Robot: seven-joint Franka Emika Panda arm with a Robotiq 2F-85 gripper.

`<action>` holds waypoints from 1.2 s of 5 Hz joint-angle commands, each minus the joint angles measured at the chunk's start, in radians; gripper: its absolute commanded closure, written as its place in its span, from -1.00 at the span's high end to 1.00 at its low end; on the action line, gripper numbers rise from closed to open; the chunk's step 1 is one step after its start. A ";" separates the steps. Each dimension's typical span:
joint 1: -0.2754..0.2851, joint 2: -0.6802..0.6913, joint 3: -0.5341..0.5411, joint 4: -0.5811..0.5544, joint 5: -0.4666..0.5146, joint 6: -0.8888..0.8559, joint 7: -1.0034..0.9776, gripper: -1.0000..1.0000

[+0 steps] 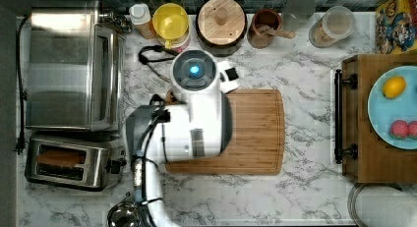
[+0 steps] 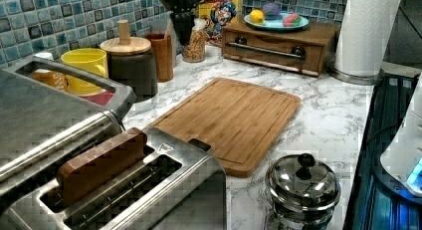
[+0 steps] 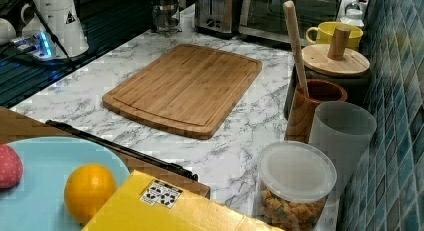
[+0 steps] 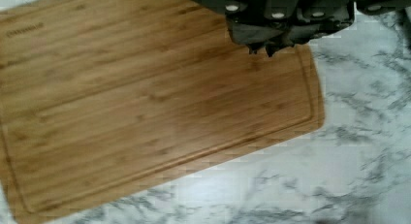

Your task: Turn on the toaster.

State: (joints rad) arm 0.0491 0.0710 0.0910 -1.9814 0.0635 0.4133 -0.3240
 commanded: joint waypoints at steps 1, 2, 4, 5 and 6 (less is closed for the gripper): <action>0.110 -0.034 0.135 -0.048 0.040 0.023 -0.056 -1.00; 0.109 -0.034 0.162 -0.072 0.044 0.019 -0.035 -1.00; 0.119 -0.089 0.239 -0.131 0.068 0.012 0.004 -1.00; 0.135 -0.089 0.258 -0.122 0.099 -0.031 -0.003 -1.00; 0.168 -0.136 0.276 -0.161 0.122 0.004 -0.006 -1.00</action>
State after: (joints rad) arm 0.1820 0.0179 0.3325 -2.1152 0.1586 0.4119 -0.3608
